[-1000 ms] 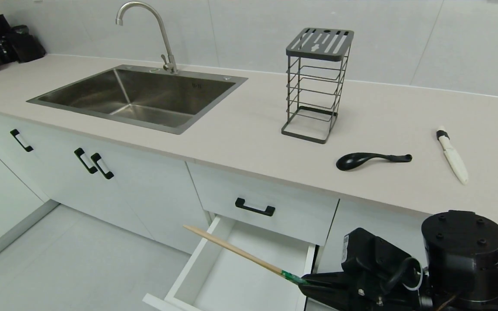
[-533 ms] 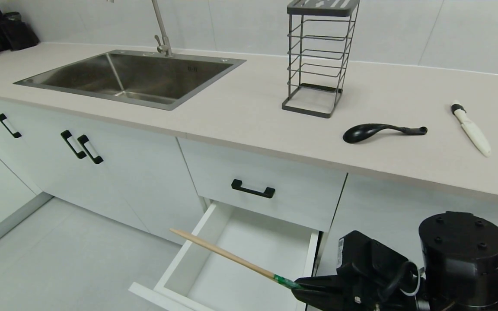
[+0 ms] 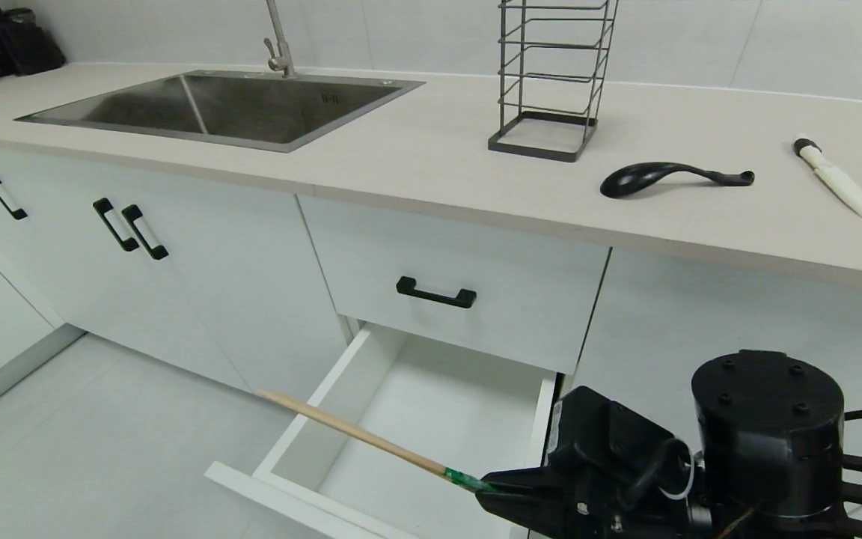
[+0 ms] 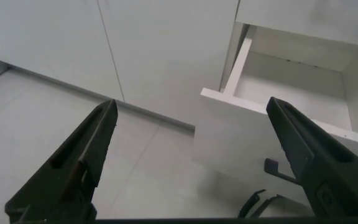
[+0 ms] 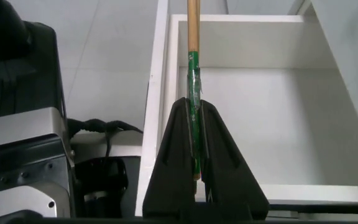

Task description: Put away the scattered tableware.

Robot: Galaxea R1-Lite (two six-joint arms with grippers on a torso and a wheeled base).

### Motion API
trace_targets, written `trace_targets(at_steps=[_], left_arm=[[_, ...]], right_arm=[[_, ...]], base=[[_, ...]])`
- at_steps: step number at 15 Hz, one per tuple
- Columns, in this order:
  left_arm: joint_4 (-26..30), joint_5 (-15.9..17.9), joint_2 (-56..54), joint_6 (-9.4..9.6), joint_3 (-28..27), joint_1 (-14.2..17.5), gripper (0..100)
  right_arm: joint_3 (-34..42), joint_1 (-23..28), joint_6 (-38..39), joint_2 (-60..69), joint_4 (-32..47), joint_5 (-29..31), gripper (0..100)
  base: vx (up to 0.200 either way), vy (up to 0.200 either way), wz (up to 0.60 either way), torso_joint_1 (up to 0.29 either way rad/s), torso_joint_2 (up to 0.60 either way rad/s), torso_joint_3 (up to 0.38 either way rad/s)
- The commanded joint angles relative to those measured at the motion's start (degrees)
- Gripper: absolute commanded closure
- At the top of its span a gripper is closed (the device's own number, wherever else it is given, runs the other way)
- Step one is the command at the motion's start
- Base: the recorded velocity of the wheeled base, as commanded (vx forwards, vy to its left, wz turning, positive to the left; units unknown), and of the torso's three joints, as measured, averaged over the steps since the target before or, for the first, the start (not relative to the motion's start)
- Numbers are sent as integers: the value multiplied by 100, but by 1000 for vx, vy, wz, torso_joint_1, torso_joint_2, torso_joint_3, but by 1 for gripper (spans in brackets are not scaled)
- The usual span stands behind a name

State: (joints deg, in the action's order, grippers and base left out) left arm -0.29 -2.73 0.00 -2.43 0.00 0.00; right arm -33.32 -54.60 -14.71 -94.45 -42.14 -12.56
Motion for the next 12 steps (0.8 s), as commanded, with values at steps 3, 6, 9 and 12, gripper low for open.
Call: trace_targets(at_steps=[3, 6, 9, 12], left_arm=[[3, -8, 0, -4, 0, 0, 0], [3, 1, 0, -4, 0, 0, 0], [3, 1, 0, -4, 0, 0, 0], [3, 1, 0, -4, 0, 0, 0]], right_arm=[[-579, 2, -23, -3, 1024, -1, 100], [-1274, 2, -32, -3, 2219, 192, 100], [-1660, 2, 48, -152, 2430, 904, 100], [-1634, -95, 100, -231, 2571, 1449, 100]], base=[[0, 0, 0, -74, 279, 89], [0, 0, 0, -7, 123, 35], [0, 0, 0, 0, 0, 0], [0, 0, 0, 0, 0, 0]])
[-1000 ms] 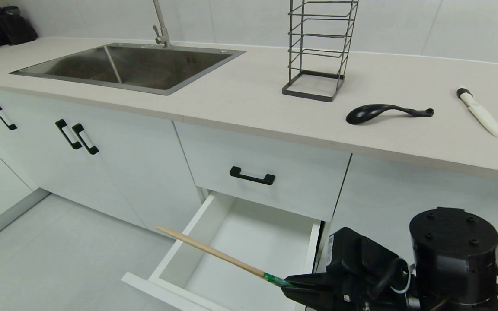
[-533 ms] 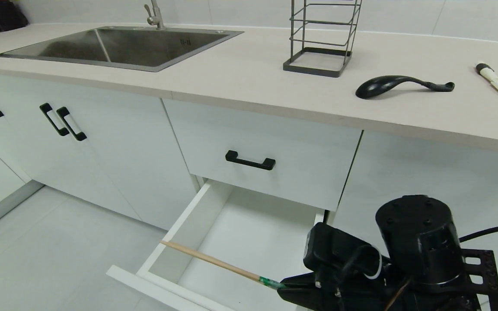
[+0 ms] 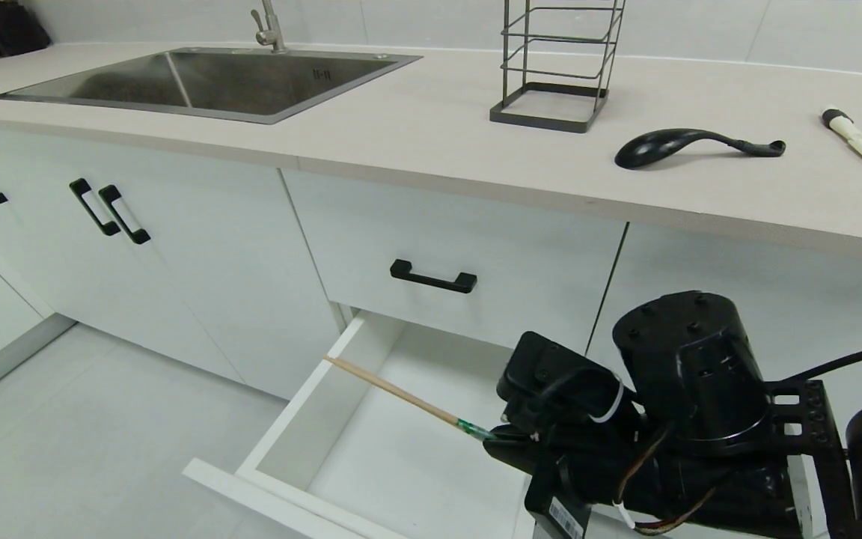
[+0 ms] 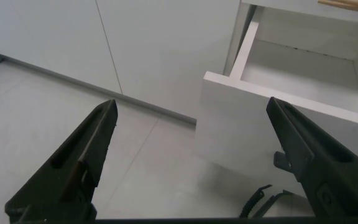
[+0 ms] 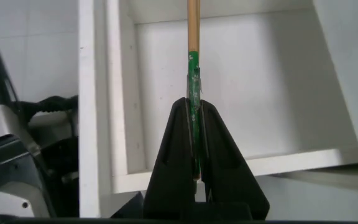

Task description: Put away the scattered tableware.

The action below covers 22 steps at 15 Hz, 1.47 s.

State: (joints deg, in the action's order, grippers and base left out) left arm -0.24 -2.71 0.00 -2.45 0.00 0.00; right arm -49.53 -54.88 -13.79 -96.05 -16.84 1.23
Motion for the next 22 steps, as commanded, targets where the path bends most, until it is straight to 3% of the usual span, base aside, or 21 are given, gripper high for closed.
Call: trace_targets(at_steps=[1, 10, 13, 18, 22], left_arm=[[-2, -11, 0, -1, 0, 0, 0], [-2, -2, 0, -1, 0, 0, 0], [-2, -2, 0, -1, 0, 0, 0], [-2, -11, 0, -1, 0, 0, 0], [-2, -11, 0, -1, 0, 0, 0]], right_arm=[[-48, -84, 8, -125, 119, 202, 100], [-461, -93, 175, -1162, -285, 642, 100], [-1085, -84, 535, -1434, 128, 896, 100], [-1155, -84, 588, -1663, 321, 1336, 100], [-1252, -66, 570, -1944, 321, 1353, 100]], base=[[0, 0, 0, 0, 0, 0], [0, 0, 0, 0, 0, 0], [0, 0, 0, 0, 0, 0], [0, 0, 0, 0, 0, 0], [0, 0, 0, 0, 0, 0]])
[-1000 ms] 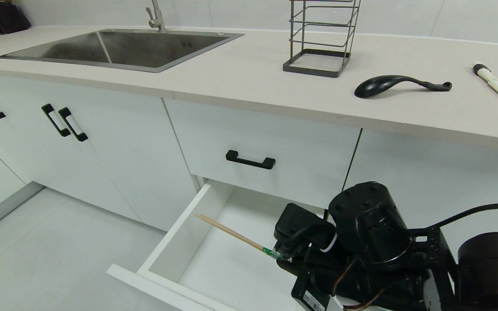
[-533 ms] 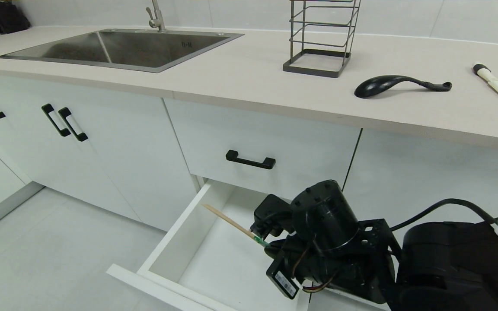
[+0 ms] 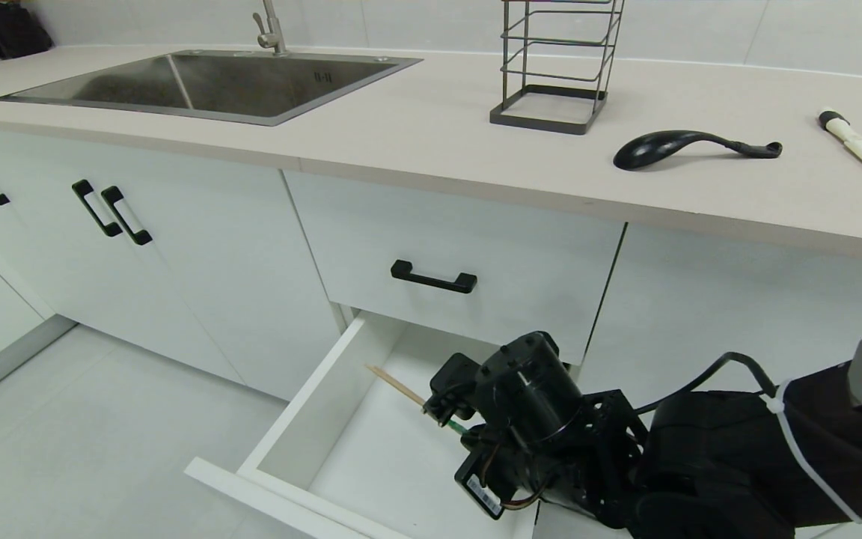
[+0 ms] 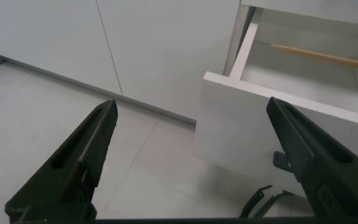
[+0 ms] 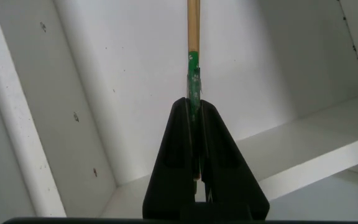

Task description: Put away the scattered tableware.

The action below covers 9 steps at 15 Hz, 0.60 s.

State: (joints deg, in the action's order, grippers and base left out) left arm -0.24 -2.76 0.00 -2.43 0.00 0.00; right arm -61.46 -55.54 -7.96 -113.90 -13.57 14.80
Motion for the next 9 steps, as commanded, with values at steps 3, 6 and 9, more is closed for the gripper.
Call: trace_targets(at_steps=[3, 6, 9], left_arm=[[-2, 3, 0, -4, 0, 0, 0], [-2, 3, 0, -4, 0, 0, 0], [-2, 3, 0, -4, 0, 0, 0]], right_arm=[[-401, -1, -65, -396, -5, 5, 100], [-445, 17, -74, -651, -14, 155, 100], [-744, 43, -74, -959, 21, 208, 100]], base=[[0, 0, 0, 0, 0, 0], [0, 0, 0, 0, 0, 0], [0, 0, 0, 0, 0, 0]])
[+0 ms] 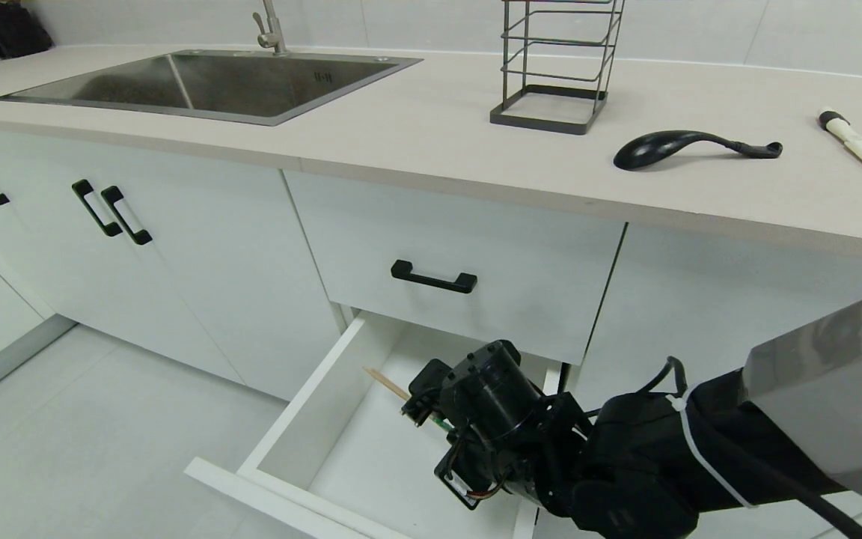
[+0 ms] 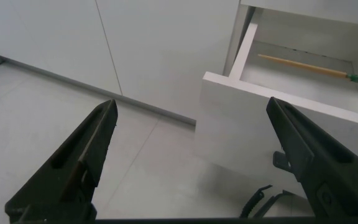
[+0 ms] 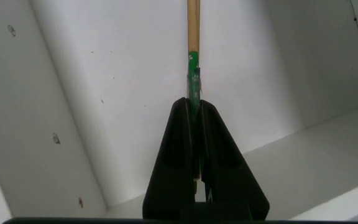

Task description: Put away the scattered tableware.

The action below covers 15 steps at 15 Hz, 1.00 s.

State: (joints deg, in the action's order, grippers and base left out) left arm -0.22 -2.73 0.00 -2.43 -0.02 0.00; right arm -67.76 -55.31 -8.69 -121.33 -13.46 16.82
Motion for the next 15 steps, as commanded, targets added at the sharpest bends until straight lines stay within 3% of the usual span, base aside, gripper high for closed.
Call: trace_targets(at_steps=[1, 15], left_arm=[[-4, 1, 0, -4, 2, 0, 0], [-4, 1, 0, -4, 2, 0, 0]], right_arm=[[-159, 38, -1, -250, 19, 5, 100], [-695, 161, -1, -954, 27, 5, 100]], base=[[0, 0, 0, 0, 0, 0], [0, 0, 0, 0, 0, 0]])
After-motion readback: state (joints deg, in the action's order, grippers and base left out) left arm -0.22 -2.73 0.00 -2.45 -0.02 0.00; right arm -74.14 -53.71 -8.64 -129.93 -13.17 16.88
